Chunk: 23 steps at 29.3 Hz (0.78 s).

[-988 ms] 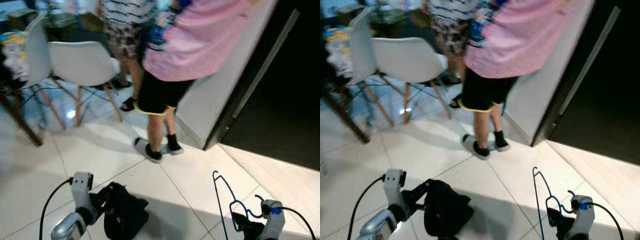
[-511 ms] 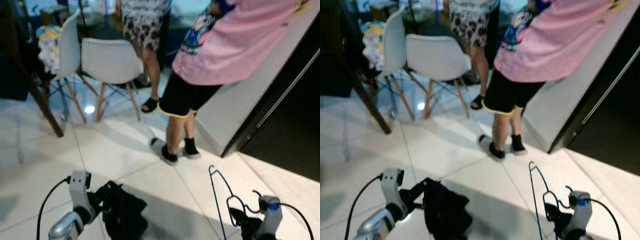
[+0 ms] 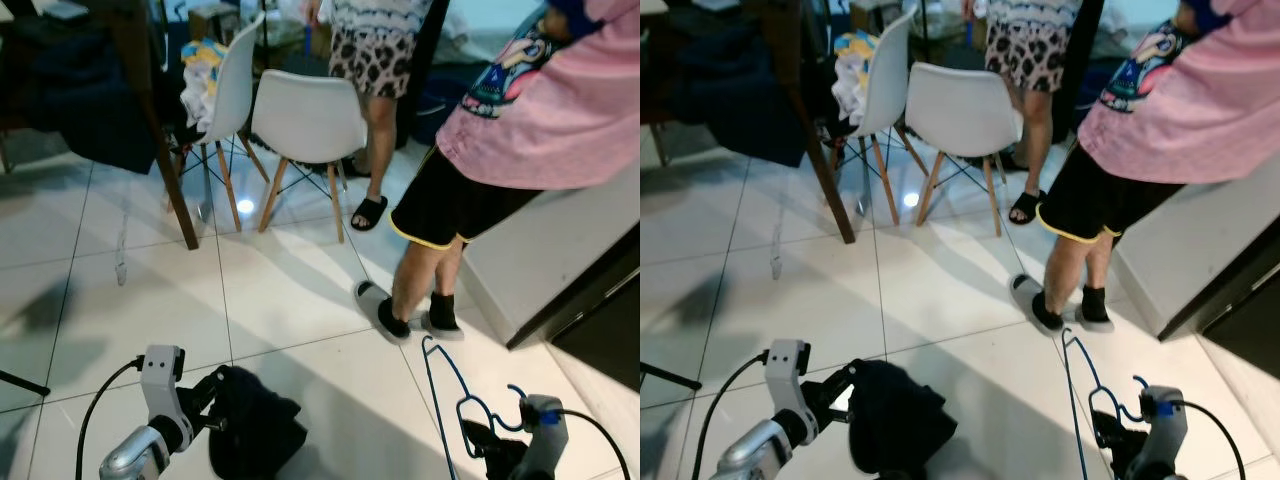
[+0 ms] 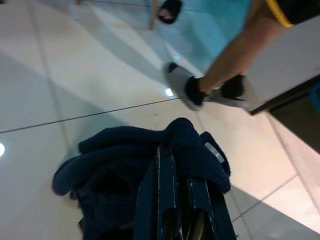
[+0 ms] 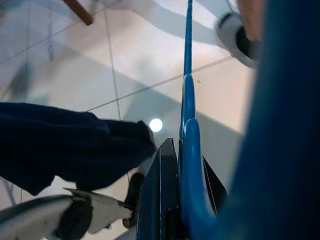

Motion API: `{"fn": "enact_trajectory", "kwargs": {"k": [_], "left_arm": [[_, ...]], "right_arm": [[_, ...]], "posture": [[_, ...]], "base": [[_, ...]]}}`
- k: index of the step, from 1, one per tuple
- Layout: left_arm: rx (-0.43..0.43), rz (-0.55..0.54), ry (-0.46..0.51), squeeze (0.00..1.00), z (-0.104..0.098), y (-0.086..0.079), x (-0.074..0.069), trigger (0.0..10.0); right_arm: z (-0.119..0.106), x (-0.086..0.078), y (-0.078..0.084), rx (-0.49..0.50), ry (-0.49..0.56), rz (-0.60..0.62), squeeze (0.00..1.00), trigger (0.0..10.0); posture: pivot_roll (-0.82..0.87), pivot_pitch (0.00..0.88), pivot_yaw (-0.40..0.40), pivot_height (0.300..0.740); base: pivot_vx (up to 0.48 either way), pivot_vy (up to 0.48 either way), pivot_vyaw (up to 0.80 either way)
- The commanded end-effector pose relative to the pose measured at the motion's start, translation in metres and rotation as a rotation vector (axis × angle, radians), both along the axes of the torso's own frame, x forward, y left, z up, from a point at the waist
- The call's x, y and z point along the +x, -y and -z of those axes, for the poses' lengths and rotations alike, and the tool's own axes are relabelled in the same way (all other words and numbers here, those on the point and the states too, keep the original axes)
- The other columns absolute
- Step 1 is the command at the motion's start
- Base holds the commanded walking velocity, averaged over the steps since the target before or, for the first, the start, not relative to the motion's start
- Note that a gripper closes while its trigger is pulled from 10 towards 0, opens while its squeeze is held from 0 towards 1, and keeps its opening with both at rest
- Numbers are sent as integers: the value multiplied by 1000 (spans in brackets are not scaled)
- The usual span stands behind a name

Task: Hang hanger

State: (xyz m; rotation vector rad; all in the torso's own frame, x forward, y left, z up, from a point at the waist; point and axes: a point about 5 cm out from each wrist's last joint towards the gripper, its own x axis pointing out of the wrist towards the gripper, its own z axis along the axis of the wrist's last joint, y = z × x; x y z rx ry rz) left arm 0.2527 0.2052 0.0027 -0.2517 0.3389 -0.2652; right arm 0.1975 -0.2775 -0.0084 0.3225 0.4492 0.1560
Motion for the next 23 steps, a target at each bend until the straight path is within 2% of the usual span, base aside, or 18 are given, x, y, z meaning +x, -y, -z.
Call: {"fn": "enact_trajectory", "kwargs": {"k": [1,4,5,10,11,13,14,15,16,17,18,19,22,23], "left_arm": [[34,-5,31,0,-3,-1,0,10000],[82,-17,82,0,-10,-3,4,10000],[99,-27,114,0,-16,-4,7,10000],[119,-33,214,0,-39,-3,18,10000],[127,-34,237,0,-45,-2,20,10000],[127,-34,237,0,-45,-2,20,10000],[136,-37,267,0,-52,0,23,10000],[136,-37,267,0,-52,0,23,10000],[145,-42,297,0,-60,2,26,10000],[145,-42,297,0,-60,2,26,10000],[142,-51,330,0,-69,3,29,10000],[142,-51,330,0,-69,3,29,10000],[147,-60,394,0,-86,7,34,10000],[147,-60,394,0,-86,7,34,10000]], "right_arm": [[5,-10,4,1,-30,17,0,10000],[3,-10,4,-24,-15,-4,0,10000],[1,-8,3,-61,-2,-32,0,10000],[-21,9,-3,-120,94,-118,0,10000],[-33,17,-6,-141,138,-157,0,10000],[-33,17,-6,-141,138,-157,0,10000],[-47,27,-11,-166,194,-206,0,10000],[-47,27,-11,-166,194,-206,0,10000],[-62,37,-17,-190,253,-258,0,10000],[-62,37,-17,-190,253,-258,0,10000],[-78,46,-26,-197,312,-313,0,10000],[-78,46,-26,-197,312,-313,0,10000],[-104,58,-44,-213,401,-438,0,10000],[-104,58,-44,-213,401,-438,0,10000]], "posture": [[80,190,-69,740],[80,190,-69,740],[84,189,-72,740],[83,191,-65,740],[81,189,-63,740],[81,189,-63,740],[82,189,-65,740],[82,189,-65,740],[89,187,-66,740],[89,187,-66,740],[93,189,-68,740],[93,189,-68,740],[101,190,-66,740],[101,190,-66,740]], "base": [[0,0,669],[0,0,0],[292,0,0],[361,0,0],[480,0,0],[480,0,0],[480,0,788],[480,0,788],[480,0,788],[480,0,788],[480,0,788],[480,0,788],[480,0,783],[480,0,781]]}}
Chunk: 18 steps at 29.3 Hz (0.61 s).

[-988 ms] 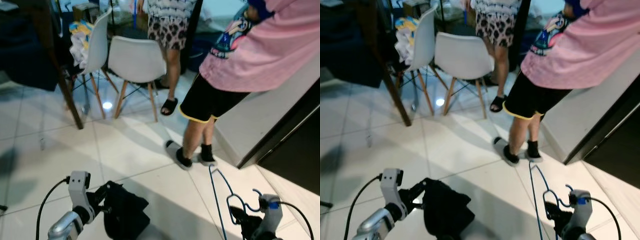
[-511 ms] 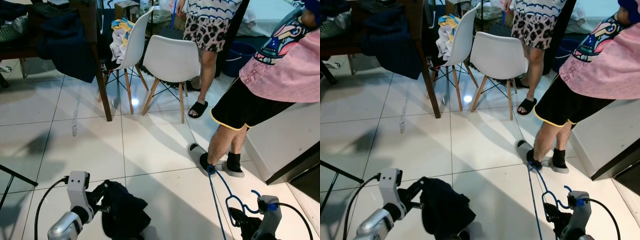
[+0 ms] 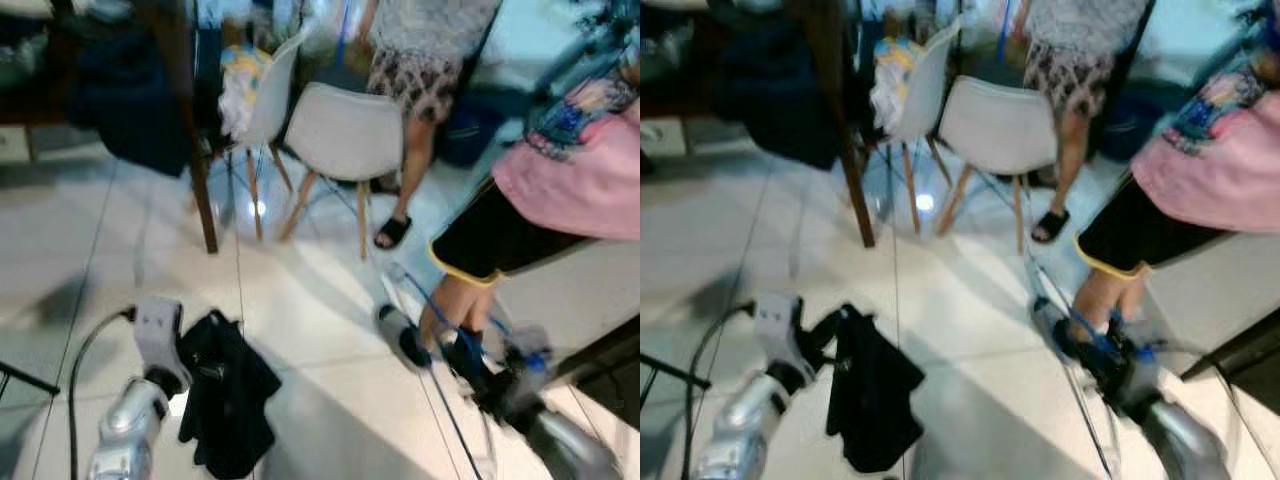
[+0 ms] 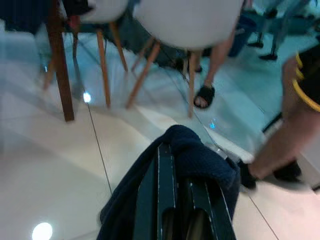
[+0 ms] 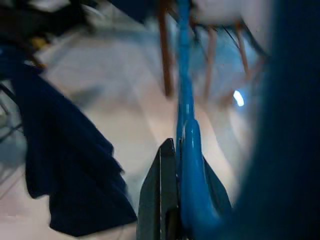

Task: Hang hanger

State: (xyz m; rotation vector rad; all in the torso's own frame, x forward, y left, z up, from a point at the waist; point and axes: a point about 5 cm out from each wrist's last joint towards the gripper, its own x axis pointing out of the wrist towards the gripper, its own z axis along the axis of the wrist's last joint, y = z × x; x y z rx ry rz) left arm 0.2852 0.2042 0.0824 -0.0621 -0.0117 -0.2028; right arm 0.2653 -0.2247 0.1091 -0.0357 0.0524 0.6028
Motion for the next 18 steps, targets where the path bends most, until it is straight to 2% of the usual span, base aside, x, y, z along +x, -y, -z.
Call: {"fn": "enact_trajectory", "kwargs": {"k": [1,2,4,8,9,10,11,13,14,15,17,18], "left_arm": [[3,19,42,0,-9,8,2,10000],[3,19,42,0,-9,8,2,10000],[10,0,110,0,-31,11,7,10000],[14,-2,132,0,-39,12,9,10000],[16,33,189,0,-59,17,14,10000],[15,55,216,0,-69,21,15,10000],[15,55,216,0,-69,21,15,10000],[6,89,270,0,-89,27,19,10000],[6,89,270,0,-89,27,19,10000],[-1,109,302,0,-100,30,21,10000],[-1,109,302,0,-100,30,21,10000],[-7,130,330,0,-111,33,22,10000]], "right_arm": [[10,-8,5,-22,-63,-4,0,10000],[10,-8,5,-22,-63,-4,0,10000],[-7,-3,-4,-54,-10,-44,0,10000],[-12,-1,-5,-67,9,-35,0,10000],[-19,7,-6,-57,29,20,0,10000],[-22,9,-7,-57,30,36,0,10000],[-22,9,-7,-57,30,36,0,10000],[-25,12,-9,-47,34,58,0,10000],[-25,12,-9,-47,34,58,0,10000],[-26,13,-10,-42,31,63,0,10000],[-26,13,-10,-42,31,63,0,10000],[-26,14,-11,-42,24,69,0,10000]], "posture": [[101,190,-66,740],[101,190,-66,740],[105,194,-67,740],[105,194,-67,740],[113,195,-67,740],[113,195,-67,740],[113,195,-67,740],[116,194,-67,740],[116,194,-67,740],[116,194,-67,740],[116,194,-67,740],[116,194,-67,740]], "base": [[480,0,781],[480,0,781],[480,0,781],[480,0,756],[480,0,0],[480,0,0],[480,0,0],[480,0,0],[480,0,0],[480,0,0],[480,0,0],[480,0,0]]}}
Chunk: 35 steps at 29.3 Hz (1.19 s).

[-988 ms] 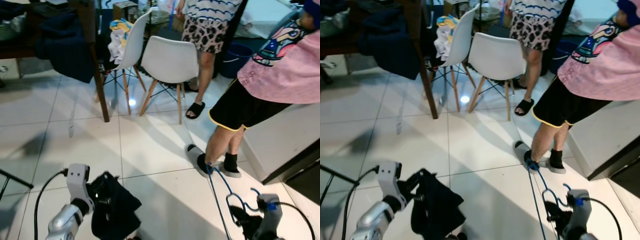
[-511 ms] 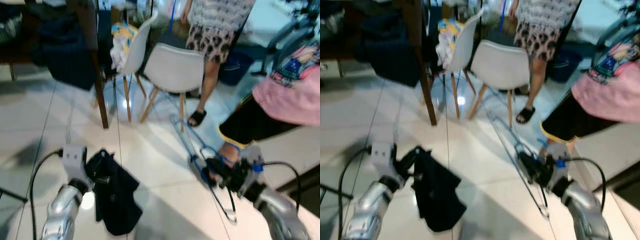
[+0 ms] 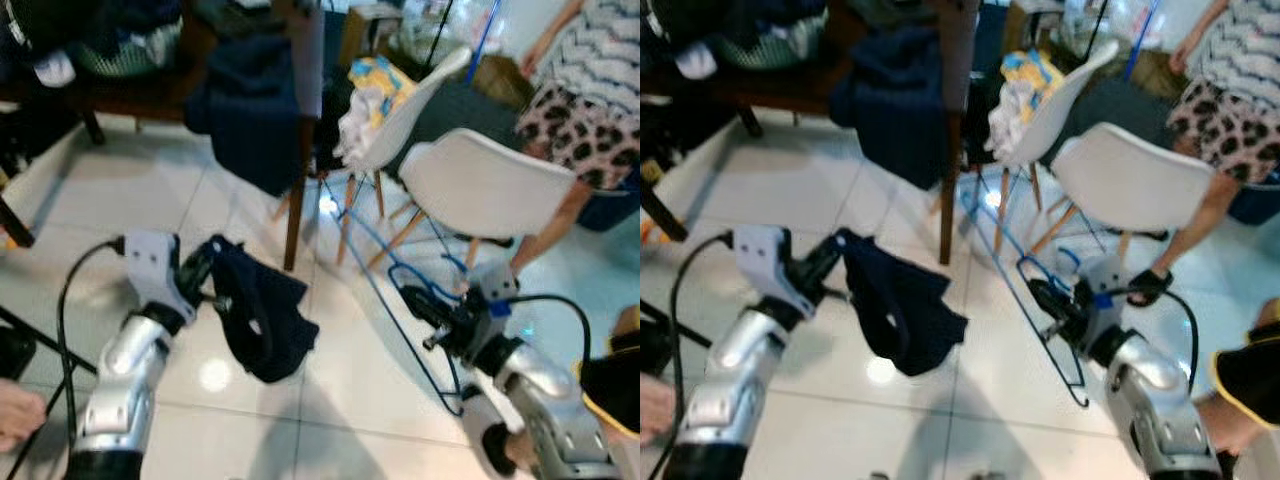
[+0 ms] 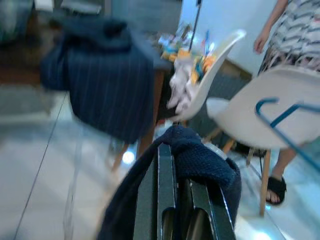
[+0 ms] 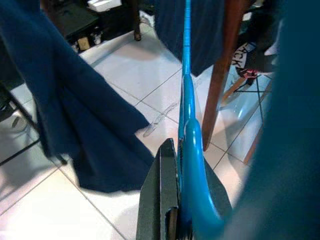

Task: Hang hanger

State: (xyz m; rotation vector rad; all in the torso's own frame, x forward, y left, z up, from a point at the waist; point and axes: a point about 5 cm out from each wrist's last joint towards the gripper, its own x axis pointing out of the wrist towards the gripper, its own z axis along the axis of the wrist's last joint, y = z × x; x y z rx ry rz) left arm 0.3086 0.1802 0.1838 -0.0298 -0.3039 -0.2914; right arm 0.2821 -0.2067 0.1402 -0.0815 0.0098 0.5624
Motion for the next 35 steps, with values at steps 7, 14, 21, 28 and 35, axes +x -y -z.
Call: {"fn": "enact_trajectory", "kwargs": {"k": [7,14,21,28,35], "left_arm": [[-24,119,132,0,-46,18,3,10000],[-35,84,258,0,-88,15,2,10000],[9,-16,415,0,-146,-2,-5,10000],[33,-11,480,0,-172,-4,-7,10000],[114,-21,691,0,-251,-10,-9,10000]], "right_arm": [[0,-1,2,17,-19,28,0,10000],[-4,-2,-5,33,3,-3,0,10000],[-11,-4,-18,91,15,-64,0,10000],[-11,-2,-20,92,13,-66,0,10000],[-11,0,-24,94,14,-58,0,10000]], "posture": [[120,188,-69,740],[124,184,-70,740],[134,181,-73,740],[136,178,-75,740],[143,167,-77,740]], "base": [[480,0,-800],[480,0,-114],[480,0,0],[480,0,0],[480,0,0]]}}
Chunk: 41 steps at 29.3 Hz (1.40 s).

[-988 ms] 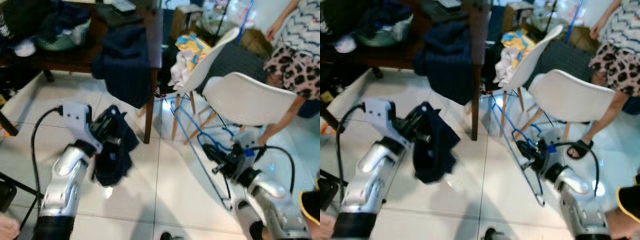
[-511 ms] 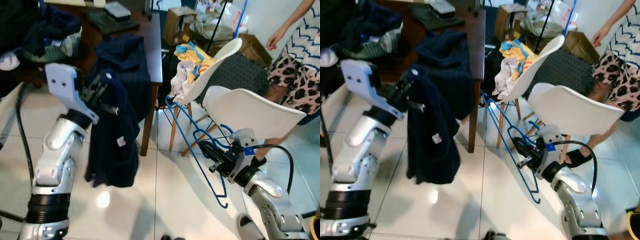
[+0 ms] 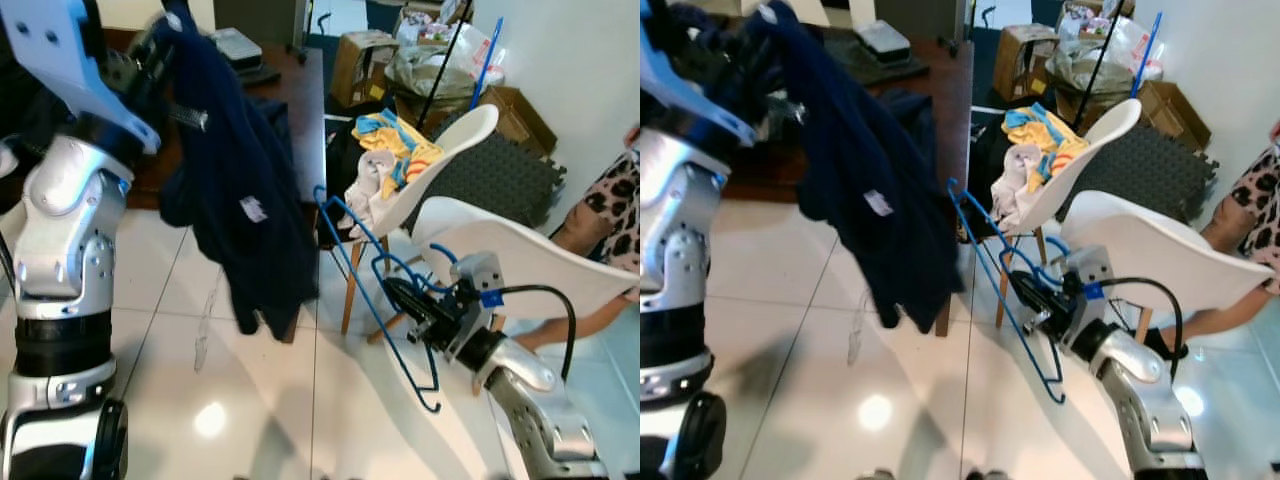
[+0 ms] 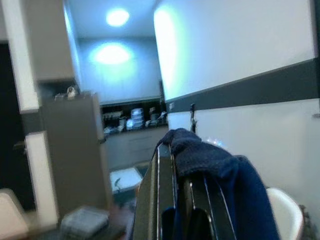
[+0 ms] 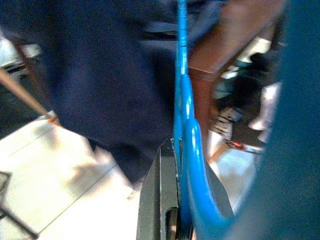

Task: Hang hanger

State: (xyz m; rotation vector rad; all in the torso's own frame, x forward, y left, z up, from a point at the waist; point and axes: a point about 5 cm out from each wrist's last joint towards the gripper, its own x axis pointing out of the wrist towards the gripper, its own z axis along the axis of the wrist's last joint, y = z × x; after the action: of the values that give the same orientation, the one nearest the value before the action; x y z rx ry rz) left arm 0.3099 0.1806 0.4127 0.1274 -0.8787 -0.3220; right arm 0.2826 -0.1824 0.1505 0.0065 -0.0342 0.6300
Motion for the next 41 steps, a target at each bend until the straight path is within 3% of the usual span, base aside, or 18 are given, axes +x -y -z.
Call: {"fn": "enact_trajectory", "kwargs": {"k": [1,12,16,20,22,25,27,28,29,30,33,34,35,36,37,39,40,41], "left_arm": [[29,-42,103,0,-22,-9,-11,10000],[90,-30,198,0,-72,-10,-15,10000],[40,-232,239,0,-105,-51,-20,10000],[40,-232,239,0,-105,-51,-20,10000],[-19,-331,164,0,-97,-77,-8,10000],[-19,-331,164,0,-97,-77,-8,10000],[-41,-363,92,0,-80,-86,4,10000],[-47,-341,-50,0,-46,-86,25,10000],[-47,-341,-50,0,-46,-86,25,10000],[-33,-338,-194,0,-7,-83,43,10000],[-33,-338,-194,0,-7,-83,43,10000],[-32,-306,-357,0,36,-77,58,10000],[-32,-306,-357,0,36,-77,58,10000],[22,-208,-556,0,93,-57,67,10000],[59,-142,-678,0,130,-42,68,10000],[59,-142,-678,0,130,-42,68,10000],[84,-65,-757,0,157,-24,63,10000],[84,-65,-757,0,157,-24,63,10000]], "right_arm": [[-1,0,0,0,-1,10,0,10000],[-1,1,-5,10,-5,-1,0,10000],[-3,0,-6,15,-2,-5,0,10000],[-3,0,-6,15,-2,-5,0,10000],[-2,0,-9,17,-2,-9,0,10000],[-2,0,-9,17,-2,-9,0,10000],[-2,0,-10,16,-3,-10,0,10000],[-2,0,-10,13,-3,-11,0,10000],[-2,0,-10,13,-3,-11,0,10000],[-3,0,-10,10,-4,-10,0,10000],[-3,0,-10,10,-4,-10,0,10000],[-3,-1,-9,6,-5,-9,0,10000],[-3,-1,-9,6,-5,-9,0,10000],[-3,-2,-9,-4,-8,-11,0,10000],[-3,-3,-8,-9,-11,-12,0,10000],[-3,-3,-8,-9,-11,-12,0,10000],[-2,-4,-8,-11,-13,-14,0,10000],[-2,-4,-8,-11,-13,-14,0,10000]], "posture": [[143,167,-77,740],[148,166,-85,740],[153,170,-81,740],[153,170,-81,740],[158,172,-84,740],[158,172,-84,740],[155,176,-82,740],[155,176,-82,740],[155,176,-82,740],[148,180,-83,740],[148,180,-83,740],[148,180,-83,740],[148,180,-83,740],[141,185,-87,740],[139,188,-87,740],[139,188,-87,740],[141,190,-88,740],[141,190,-88,740]], "base": [[480,0,0],[480,0,0],[480,0,0],[480,0,0],[480,0,0],[480,0,0],[480,0,0],[0,0,0],[0,0,0],[0,0,0],[0,0,0],[0,0,0],[0,0,0],[0,0,0],[0,0,0],[0,0,0],[0,0,0],[0,0,0]]}}
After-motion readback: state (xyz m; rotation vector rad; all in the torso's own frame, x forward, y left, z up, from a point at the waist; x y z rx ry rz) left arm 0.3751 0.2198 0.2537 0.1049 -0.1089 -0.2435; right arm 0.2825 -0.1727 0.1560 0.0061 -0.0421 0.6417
